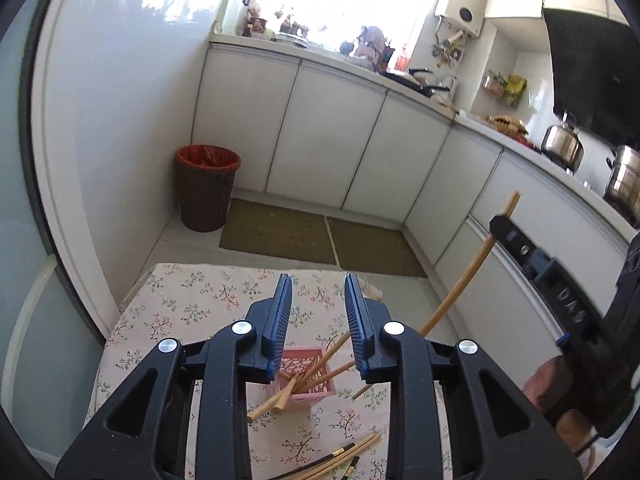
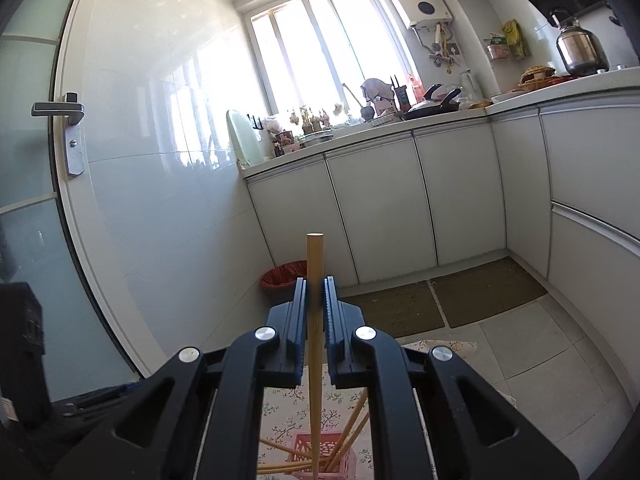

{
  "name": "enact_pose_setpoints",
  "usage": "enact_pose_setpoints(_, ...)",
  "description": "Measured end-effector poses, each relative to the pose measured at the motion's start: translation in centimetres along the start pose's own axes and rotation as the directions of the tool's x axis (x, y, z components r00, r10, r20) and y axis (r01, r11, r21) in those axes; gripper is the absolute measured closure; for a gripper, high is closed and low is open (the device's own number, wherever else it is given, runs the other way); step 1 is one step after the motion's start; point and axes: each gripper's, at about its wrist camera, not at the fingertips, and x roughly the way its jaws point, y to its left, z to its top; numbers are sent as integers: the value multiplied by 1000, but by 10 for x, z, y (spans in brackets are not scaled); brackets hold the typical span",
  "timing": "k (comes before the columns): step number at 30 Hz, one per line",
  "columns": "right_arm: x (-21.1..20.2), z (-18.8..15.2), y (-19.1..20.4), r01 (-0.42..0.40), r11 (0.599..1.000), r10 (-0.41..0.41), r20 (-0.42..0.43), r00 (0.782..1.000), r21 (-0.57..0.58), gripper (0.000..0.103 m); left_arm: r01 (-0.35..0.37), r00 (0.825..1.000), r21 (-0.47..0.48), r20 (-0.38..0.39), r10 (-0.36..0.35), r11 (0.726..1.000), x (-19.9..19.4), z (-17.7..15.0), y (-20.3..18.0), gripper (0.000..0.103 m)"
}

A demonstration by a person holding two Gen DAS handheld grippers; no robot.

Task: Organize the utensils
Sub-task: 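Lower both chopsticks into the pink cup and open both tools, then move both open tools down to the chopstick pile on the cloth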

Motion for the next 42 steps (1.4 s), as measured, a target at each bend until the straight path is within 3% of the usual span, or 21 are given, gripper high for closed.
enact_pose_setpoints(5,14,-5,7,35,999,-35,25,999,-1,95,-25,997,-49,67,28,998,-26,11,18,70)
enact_pose_setpoints(17,67,-61,9,91,996,-91,11,996,6,92,-83,996,-82,16,84,993,-6,3,44,70)
enact_pose_setpoints(21,56,-59,9,78,997,-78,3,997,9,87,-89,996,-78,14,91,993,-6,2,45,70)
enact_pose_setpoints(28,3,-33,7,104,994,-103,42,994,-38,83,-90,995,-31,38,91,995,-22,1,24,68)
enact_pose_setpoints(30,-11,-30,4,122,991,-119,45,992,-47,67,-83,996,-22,37,84,996,-25,-1,19,67)
enact_pose_setpoints(32,-23,-29,0,136,989,-135,35,990,-51,60,-80,996,-7,38,80,997,-30,-3,10,62)
enact_pose_setpoints(34,-33,-29,-4,147,988,-146,18,989,-53,58,-79,996,8,42,79,997,-33,-7,1,50)
enact_pose_setpoints(38,-51,-31,-14,173,984,-174,-8,985,-45,39,-75,997,40,32,74,996,-38,-16,-14,47)
enact_pose_setpoints(42,-67,-34,-20,188,981,-189,-18,982,-53,27,-73,997,65,29,71,995,-41,-25,-26,35)
